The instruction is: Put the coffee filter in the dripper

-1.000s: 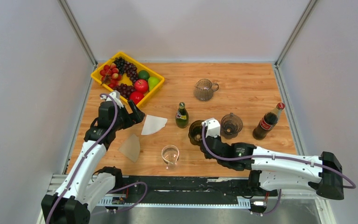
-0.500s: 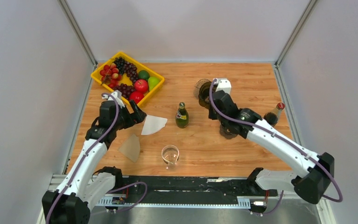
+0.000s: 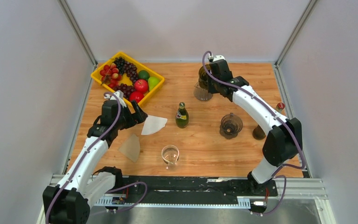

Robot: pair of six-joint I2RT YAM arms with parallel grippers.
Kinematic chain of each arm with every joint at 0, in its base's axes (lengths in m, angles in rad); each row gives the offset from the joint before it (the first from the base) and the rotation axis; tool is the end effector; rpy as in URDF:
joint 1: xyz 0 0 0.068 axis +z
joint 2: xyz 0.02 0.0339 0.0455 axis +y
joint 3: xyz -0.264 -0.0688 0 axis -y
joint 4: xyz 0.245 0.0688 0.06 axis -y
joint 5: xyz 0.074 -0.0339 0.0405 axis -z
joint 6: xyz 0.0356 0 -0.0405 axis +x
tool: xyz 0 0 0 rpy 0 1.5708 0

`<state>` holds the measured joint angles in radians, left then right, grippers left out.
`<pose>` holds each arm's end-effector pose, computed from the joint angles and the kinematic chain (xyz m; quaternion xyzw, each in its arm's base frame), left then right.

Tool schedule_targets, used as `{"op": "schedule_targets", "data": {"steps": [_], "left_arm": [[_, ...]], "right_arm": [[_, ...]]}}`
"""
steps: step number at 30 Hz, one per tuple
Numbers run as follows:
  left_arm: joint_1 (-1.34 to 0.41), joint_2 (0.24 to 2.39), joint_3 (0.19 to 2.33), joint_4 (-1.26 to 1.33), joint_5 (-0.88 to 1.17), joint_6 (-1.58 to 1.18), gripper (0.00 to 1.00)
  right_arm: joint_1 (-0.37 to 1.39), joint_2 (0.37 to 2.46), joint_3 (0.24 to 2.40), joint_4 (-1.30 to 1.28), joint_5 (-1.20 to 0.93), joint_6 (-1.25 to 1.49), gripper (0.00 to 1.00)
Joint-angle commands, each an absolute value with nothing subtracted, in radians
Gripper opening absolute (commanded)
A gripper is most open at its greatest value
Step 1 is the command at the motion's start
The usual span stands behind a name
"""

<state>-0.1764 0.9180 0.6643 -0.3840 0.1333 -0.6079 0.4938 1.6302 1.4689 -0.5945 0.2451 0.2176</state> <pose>0.1957 -0.0397 0.2547 -0.1615 0.8769 -0.2265 0.3920 0.3265 0.1659 0.3225 -0.0775 0.9092 0.0318 0.4078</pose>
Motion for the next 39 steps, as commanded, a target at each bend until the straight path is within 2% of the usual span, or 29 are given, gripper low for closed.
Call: {"op": "schedule_targets", "data": {"steps": [1,29,39], "left_arm": [[-0.18,0.923,0.664,-0.364,0.132,-0.613,1.0],[-0.181,0.923,0.66,-0.384,0.114,-0.617,1.0],[-0.181,0.918,0.661,-0.395,0.109,-0.62,1.0]], "right_arm": [[0.471,1.686,1.564,-0.542,0.145,0.141,0.0],[0.419,1.827,1.632,-0.54,0.104,0.107,0.06],[0.418,1.833,1.629,-0.542,0.115,0.107,0.16]]}}
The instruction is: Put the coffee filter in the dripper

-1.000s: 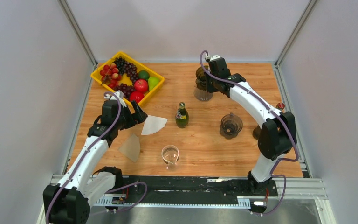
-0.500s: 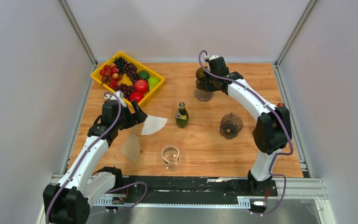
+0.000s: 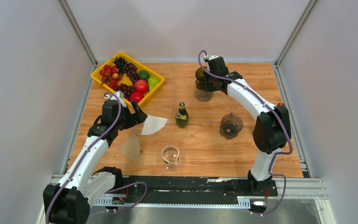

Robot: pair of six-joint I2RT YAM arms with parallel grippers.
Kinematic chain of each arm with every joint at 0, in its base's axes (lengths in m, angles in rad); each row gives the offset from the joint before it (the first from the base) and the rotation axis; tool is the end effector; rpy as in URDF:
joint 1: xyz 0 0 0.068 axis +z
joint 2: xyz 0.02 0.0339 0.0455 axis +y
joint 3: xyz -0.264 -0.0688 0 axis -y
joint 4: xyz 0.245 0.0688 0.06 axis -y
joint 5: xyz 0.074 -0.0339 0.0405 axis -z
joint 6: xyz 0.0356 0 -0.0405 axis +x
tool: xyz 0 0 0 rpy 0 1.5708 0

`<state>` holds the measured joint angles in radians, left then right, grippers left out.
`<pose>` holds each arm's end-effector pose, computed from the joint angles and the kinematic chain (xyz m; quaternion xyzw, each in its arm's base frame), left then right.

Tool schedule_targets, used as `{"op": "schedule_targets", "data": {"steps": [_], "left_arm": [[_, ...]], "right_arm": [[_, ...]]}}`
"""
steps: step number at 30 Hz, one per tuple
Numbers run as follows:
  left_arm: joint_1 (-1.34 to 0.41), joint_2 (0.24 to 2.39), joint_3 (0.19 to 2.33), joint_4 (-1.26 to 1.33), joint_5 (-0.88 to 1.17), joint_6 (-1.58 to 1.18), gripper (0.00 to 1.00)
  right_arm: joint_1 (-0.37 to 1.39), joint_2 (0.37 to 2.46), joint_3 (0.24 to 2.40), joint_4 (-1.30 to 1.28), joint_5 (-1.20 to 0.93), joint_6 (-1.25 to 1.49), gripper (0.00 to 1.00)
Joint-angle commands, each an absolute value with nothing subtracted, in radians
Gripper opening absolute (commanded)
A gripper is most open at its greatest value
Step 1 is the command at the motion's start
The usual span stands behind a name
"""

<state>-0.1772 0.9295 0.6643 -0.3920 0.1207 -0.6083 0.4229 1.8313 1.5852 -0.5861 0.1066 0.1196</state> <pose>0.1969 -0.0396 0.2519 -0.1656 0.8808 -0.2185 0.3860 0.3790 0.1664 0.2862 -0.1217 0.9235 0.0487 0.3606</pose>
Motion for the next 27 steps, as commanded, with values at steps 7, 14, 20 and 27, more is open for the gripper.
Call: {"op": "schedule_targets", "data": {"steps": [7,14,20,27], "left_arm": [[-0.181,0.914,0.661,-0.397,0.109,-0.622,1.0],[-0.182,0.908,0.661,-0.402,0.112,-0.623,1.0],[-0.183,0.91,0.657,-0.407,0.114,-0.626,1.0],[-0.207,0.978,0.651,-0.379,0.09,-0.623,1.0]], "right_arm": [[0.418,1.82,1.629,-0.542,0.117,0.117,0.4],[0.418,1.793,1.636,-0.543,0.139,0.122,0.68],[0.418,1.693,1.583,-0.54,0.19,0.147,0.99],[0.419,1.512,1.414,-0.457,0.071,0.182,1.0]]}}
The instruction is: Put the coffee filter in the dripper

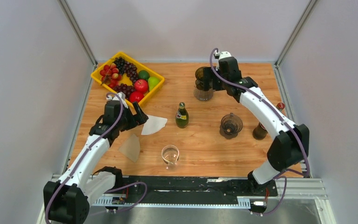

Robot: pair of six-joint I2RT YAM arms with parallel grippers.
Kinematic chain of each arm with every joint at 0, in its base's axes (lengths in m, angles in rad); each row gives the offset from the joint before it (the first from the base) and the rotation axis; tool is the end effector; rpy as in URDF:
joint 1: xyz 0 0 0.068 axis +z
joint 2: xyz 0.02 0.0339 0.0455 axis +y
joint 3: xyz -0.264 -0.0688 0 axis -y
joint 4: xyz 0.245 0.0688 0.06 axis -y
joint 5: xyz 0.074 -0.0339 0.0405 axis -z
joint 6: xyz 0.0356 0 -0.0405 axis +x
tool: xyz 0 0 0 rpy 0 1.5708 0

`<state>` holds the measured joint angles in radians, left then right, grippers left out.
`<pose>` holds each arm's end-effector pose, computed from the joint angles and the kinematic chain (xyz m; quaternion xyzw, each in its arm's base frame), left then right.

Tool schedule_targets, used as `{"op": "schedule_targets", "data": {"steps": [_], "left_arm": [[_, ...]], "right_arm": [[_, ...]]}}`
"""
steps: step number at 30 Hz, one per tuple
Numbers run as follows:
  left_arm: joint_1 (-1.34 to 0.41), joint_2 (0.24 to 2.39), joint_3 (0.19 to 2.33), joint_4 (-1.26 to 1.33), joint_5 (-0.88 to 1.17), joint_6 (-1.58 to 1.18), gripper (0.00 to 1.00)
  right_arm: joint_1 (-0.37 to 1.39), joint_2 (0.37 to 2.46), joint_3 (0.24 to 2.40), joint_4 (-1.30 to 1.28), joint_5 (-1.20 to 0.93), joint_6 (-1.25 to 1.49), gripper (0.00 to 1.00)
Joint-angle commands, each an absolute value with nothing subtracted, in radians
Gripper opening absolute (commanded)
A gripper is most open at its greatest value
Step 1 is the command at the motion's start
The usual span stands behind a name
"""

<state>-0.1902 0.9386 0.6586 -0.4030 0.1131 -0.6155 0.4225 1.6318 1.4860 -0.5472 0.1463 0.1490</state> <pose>0.1965 -0.0419 0.2474 -0.1666 0.8865 -0.2151 0.3744 0.3407 0.1475 0.3310 -0.0923 0.8986 0.0560 0.4253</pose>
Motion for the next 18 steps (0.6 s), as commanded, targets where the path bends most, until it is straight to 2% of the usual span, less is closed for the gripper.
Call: {"op": "schedule_targets", "data": {"steps": [1,4,10,18], "left_arm": [[-0.215,0.99,0.651,-0.375,0.077,-0.623,1.0],[-0.233,1.071,0.677,-0.364,0.025,-0.612,1.0],[-0.26,1.263,0.77,-0.354,-0.057,-0.558,1.0],[-0.29,1.486,0.875,-0.329,-0.107,-0.524,0.99]], "right_arm": [[0.42,1.482,1.381,-0.442,0.045,0.187,1.0],[0.419,1.399,1.28,-0.41,-0.028,0.201,1.0],[0.42,1.248,1.131,-0.385,-0.042,0.232,1.0],[0.42,1.169,1.067,-0.372,-0.063,0.245,1.0]]}}
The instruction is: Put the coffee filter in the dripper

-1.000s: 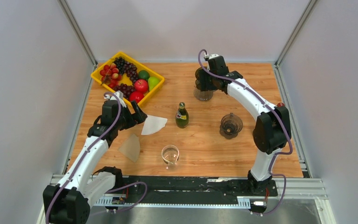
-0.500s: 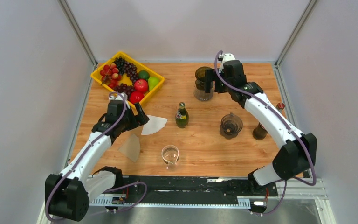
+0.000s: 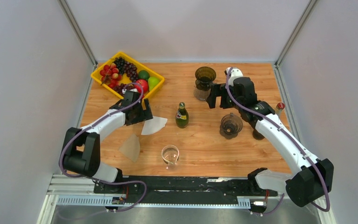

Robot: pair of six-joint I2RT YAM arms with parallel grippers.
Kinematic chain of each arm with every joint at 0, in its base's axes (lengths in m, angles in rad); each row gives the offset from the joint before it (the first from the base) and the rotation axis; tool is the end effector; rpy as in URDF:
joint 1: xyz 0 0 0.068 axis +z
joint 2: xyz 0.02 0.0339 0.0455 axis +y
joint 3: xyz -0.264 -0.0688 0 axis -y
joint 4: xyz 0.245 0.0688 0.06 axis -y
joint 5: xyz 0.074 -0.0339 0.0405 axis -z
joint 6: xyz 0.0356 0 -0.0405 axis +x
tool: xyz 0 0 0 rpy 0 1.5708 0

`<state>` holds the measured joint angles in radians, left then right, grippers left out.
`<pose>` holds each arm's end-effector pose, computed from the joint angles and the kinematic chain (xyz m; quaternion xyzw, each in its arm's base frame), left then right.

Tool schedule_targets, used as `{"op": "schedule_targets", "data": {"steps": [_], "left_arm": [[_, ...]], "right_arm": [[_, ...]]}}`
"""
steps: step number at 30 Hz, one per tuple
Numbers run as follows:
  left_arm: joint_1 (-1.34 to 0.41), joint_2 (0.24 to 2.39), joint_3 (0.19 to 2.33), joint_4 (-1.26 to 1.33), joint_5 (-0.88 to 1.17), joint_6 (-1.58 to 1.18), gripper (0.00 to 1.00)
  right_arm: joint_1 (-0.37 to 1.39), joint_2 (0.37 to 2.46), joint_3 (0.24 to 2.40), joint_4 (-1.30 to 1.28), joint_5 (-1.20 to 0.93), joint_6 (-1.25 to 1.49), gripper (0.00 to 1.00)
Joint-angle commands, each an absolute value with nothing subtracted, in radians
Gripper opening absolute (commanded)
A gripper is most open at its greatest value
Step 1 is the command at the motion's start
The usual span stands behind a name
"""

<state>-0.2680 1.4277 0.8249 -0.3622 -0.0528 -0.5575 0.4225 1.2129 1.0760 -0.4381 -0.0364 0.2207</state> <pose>0.2710 -0.0725 0.1953 -0.1454 0.9430 -0.0965 0.2832 0.2461 0.1120 0.3272 -0.0971 0.8731 0.1661 0.4480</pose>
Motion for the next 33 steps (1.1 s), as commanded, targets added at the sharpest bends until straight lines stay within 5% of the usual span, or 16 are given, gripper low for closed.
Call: {"op": "schedule_targets", "data": {"steps": [1,20,33], "left_arm": [[-0.295,1.52,0.892,-0.334,-0.116,-0.524,0.98],[-0.434,1.729,0.954,-0.407,-0.261,-0.582,0.75],[-0.459,1.722,0.951,-0.413,-0.256,-0.61,0.33]], "right_arm": [[0.419,1.166,1.066,-0.37,-0.066,0.245,1.0],[0.419,1.169,1.052,-0.361,-0.043,0.235,1.0],[0.42,1.169,1.048,-0.357,-0.041,0.237,1.0]]}}
